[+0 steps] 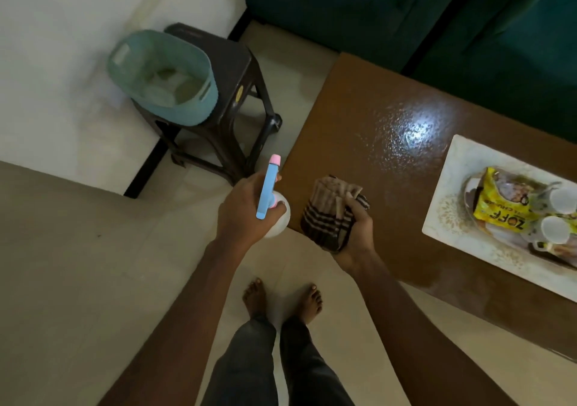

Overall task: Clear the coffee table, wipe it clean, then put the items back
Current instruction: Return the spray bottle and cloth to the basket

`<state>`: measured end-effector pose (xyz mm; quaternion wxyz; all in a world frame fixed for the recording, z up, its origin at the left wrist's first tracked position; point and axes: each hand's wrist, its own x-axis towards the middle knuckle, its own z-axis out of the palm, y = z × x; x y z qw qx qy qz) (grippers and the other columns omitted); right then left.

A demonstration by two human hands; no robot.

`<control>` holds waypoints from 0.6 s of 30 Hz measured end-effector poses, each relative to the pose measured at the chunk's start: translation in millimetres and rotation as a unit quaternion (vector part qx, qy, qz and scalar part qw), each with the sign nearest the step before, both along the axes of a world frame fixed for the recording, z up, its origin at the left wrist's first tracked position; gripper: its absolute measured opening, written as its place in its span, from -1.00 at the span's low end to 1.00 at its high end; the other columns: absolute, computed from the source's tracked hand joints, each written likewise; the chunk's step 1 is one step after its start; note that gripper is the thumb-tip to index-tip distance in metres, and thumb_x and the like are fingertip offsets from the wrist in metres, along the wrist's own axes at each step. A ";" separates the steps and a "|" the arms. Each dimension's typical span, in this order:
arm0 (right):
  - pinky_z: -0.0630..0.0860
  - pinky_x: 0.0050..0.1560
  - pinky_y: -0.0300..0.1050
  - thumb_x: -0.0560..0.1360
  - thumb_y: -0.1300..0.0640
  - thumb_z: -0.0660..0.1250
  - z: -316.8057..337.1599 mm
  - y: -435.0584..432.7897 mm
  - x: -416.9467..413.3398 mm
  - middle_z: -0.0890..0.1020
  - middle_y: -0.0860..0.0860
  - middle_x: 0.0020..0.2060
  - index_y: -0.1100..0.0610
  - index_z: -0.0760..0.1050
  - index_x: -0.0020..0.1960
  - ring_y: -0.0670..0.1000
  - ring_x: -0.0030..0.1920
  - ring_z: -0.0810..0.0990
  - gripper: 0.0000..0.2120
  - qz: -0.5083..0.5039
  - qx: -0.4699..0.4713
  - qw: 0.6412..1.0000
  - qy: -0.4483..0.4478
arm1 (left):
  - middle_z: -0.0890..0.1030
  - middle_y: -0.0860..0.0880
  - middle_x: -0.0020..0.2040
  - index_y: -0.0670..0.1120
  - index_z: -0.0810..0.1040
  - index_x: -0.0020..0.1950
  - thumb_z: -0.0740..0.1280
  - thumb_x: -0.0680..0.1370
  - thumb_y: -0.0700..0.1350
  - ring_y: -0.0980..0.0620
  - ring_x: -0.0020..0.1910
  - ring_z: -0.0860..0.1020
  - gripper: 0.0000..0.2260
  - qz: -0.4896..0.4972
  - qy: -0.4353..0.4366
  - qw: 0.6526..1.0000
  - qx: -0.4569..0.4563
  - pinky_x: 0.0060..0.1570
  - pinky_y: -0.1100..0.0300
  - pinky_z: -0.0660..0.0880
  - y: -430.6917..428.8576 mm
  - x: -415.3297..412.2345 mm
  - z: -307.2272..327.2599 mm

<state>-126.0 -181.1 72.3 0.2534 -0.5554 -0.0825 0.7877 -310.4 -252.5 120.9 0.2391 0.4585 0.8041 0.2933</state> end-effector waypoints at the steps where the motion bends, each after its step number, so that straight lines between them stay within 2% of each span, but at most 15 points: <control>1: 0.50 0.28 0.25 0.55 -0.01 0.31 13.8 4.5 -5.6 0.67 0.18 0.17 0.14 0.55 0.31 0.24 0.19 0.63 -0.61 0.001 0.006 1.000 0.009 | 0.46 0.11 -0.19 -0.11 0.55 0.14 0.52 0.43 -0.09 0.07 -0.19 0.49 -0.66 0.003 0.000 1.000 0.000 -0.12 0.20 0.45 -0.9 -0.2 11.2; 3: 0.55 0.22 0.26 0.52 0.12 0.36 40.7 13.7 -16.9 0.68 0.18 0.14 0.12 0.53 0.31 0.24 0.15 0.65 -0.64 0.024 0.035 0.999 -0.008 | 0.44 0.20 -0.26 -0.08 0.55 0.11 0.52 0.43 -0.12 0.07 -0.20 0.48 -0.70 0.008 -0.006 1.000 0.003 -0.12 0.17 0.45 -3.0 -1.2 34.8; 5: 0.59 0.14 0.21 0.50 0.22 0.38 65.2 19.9 -26.7 0.69 0.15 0.08 0.11 0.55 0.26 0.19 0.08 0.67 -0.67 0.068 0.091 0.992 -0.055 | 0.44 0.23 -0.25 -0.10 0.56 0.12 0.52 0.43 -0.14 0.07 -0.20 0.48 -0.70 0.014 -0.005 1.000 0.010 -0.10 0.19 0.44 -5.5 -2.2 53.9; 7: 0.59 -0.09 0.04 0.55 0.25 0.34 90.8 21.4 -34.5 0.68 0.10 -0.11 0.10 0.58 0.12 0.09 -0.13 0.63 -0.83 0.133 0.185 0.967 -0.117 | 0.45 0.16 -0.21 -0.12 0.57 0.12 0.51 0.43 -0.13 0.09 -0.20 0.47 -0.70 0.027 -0.001 1.000 0.012 -0.12 0.22 0.40 -10.5 -3.0 74.2; 9: 0.46 -0.28 -0.06 0.60 0.22 0.31 108.3 20.5 -40.5 0.59 -0.02 -0.30 0.03 0.58 0.03 -0.03 -0.32 0.52 -0.87 0.185 0.303 0.920 -0.168 | 0.44 0.19 -0.23 -0.05 0.55 0.06 0.51 0.43 -0.11 0.16 -0.27 0.45 -0.74 0.036 0.004 0.999 0.009 -0.22 0.29 0.37 -15.2 -4.8 87.8; 10: 0.49 -0.25 -0.11 0.60 0.23 0.31 116.1 19.3 -41.2 0.61 -0.11 -0.28 -0.02 0.60 0.04 -0.10 -0.31 0.55 -0.82 0.199 0.361 0.893 -0.183 | 0.43 0.22 -0.25 -0.01 0.53 0.04 0.52 0.43 -0.11 0.18 -0.31 0.46 -0.74 0.040 0.006 0.999 0.008 -0.26 0.35 0.34 -18.2 -6.3 94.7; 12: 0.57 -0.02 -0.22 0.56 0.27 0.35 129.1 15.6 -41.5 0.69 -0.18 -0.07 -0.10 0.61 0.11 -0.18 -0.06 0.64 -0.71 0.229 0.460 0.835 -0.198 | 0.44 0.23 -0.29 0.03 0.50 0.02 0.52 0.42 -0.10 0.22 -0.33 0.47 -0.73 0.046 0.011 0.999 0.003 -0.29 0.39 0.32 -24.3 -10.1 107.4; 15: 0.51 0.27 -0.08 0.48 0.32 0.41 136.2 16.2 -40.3 0.63 -0.12 0.21 -0.10 0.56 0.27 -0.09 0.23 0.57 -0.54 0.298 0.571 0.719 -0.260 | 0.44 0.24 -0.33 0.07 0.46 -0.01 0.52 0.42 -0.11 0.19 -0.32 0.49 -0.71 0.056 0.007 0.998 -0.007 -0.28 0.31 0.36 -32.2 -16.9 125.8; 18: 0.40 0.40 0.04 0.45 0.35 0.42 145.3 20.4 -43.8 0.54 -0.03 0.36 -0.03 0.52 0.38 0.00 0.40 0.45 -0.45 0.369 0.611 0.636 -0.293 | 0.46 0.21 -0.33 0.08 0.46 -0.05 0.52 0.41 -0.10 0.20 -0.33 0.47 -0.72 0.065 0.016 0.998 -0.017 -0.26 0.23 0.38 -41.3 -26.3 142.1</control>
